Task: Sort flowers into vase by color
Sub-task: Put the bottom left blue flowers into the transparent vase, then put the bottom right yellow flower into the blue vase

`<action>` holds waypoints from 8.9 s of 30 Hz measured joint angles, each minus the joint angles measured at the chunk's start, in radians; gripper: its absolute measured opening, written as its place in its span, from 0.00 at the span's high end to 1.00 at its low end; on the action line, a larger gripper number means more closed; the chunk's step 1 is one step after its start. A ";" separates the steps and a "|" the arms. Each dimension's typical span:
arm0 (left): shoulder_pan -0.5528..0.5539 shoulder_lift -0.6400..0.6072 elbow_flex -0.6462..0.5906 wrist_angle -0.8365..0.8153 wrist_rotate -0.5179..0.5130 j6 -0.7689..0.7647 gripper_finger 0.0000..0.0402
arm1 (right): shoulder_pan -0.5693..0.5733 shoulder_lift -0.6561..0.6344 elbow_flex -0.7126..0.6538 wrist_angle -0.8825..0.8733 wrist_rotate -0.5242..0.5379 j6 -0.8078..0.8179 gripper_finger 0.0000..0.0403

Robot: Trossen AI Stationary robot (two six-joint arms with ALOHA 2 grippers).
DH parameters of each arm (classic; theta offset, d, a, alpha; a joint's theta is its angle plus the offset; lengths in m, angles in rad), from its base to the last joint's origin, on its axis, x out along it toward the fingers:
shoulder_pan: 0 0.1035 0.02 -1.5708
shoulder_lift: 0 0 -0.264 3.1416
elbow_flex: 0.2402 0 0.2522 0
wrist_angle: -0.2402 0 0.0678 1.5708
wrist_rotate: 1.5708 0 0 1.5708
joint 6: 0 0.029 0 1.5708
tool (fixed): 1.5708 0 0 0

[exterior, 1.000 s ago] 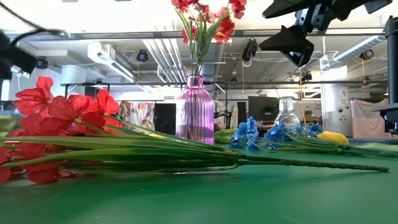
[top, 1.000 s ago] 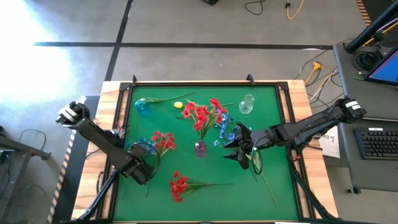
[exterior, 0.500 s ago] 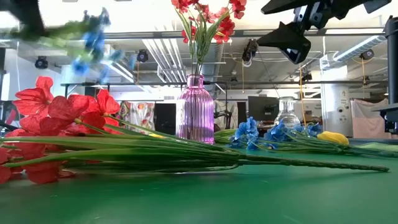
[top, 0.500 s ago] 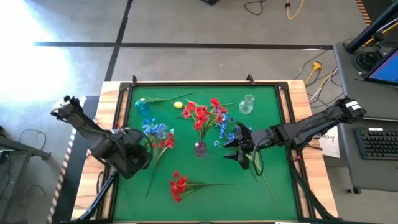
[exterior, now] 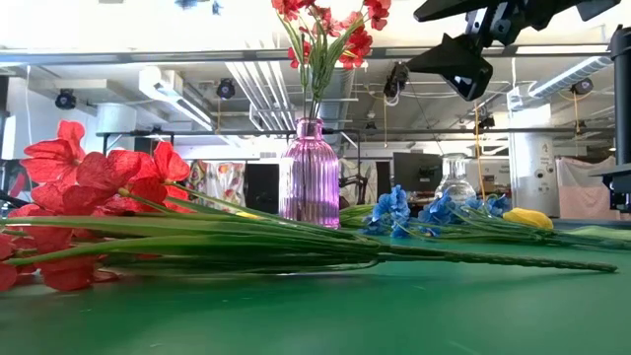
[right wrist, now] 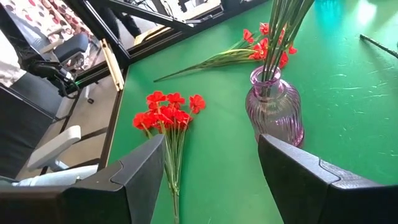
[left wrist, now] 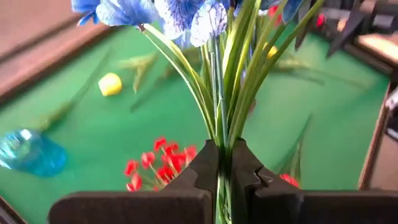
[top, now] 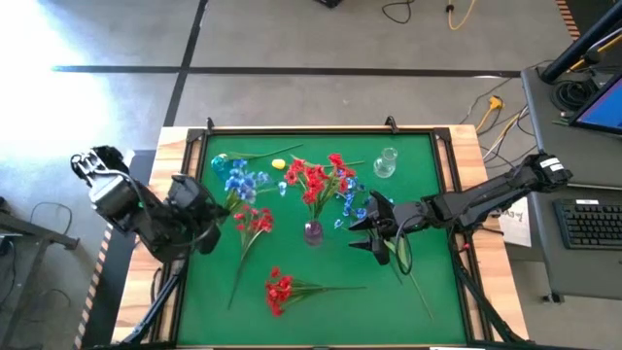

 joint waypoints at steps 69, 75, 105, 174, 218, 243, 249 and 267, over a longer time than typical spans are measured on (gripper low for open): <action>0.228 0.503 0.037 1.754 0.042 1.536 1.00 | 0.143 0.004 0.357 0.117 0.080 -0.617 0.29; 0.241 0.520 0.037 1.795 0.045 1.543 1.00 | 0.143 0.004 0.356 0.114 0.082 -0.617 0.30; 0.224 0.456 0.037 1.614 0.063 1.473 0.58 | 0.141 -0.025 0.355 0.074 0.136 -0.564 0.95; -0.038 -0.088 -0.460 0.815 -0.325 0.614 0.44 | -0.538 -0.158 -0.198 0.248 0.917 -0.239 0.96; -0.037 -0.149 -0.542 0.863 -0.326 0.511 0.44 | -0.507 -0.255 -0.190 -0.041 0.803 -0.079 0.31; -0.037 -0.027 -0.547 0.837 -0.116 0.456 0.44 | -0.429 -0.294 0.051 -0.875 0.310 0.469 0.33; -0.034 -0.029 -0.547 0.831 -0.124 0.450 0.44 | -0.309 -0.280 0.048 -0.904 0.129 0.565 0.33; -0.033 -0.028 -0.547 0.834 -0.139 0.450 0.44 | 0.201 -0.069 0.045 -0.980 -0.042 1.018 0.35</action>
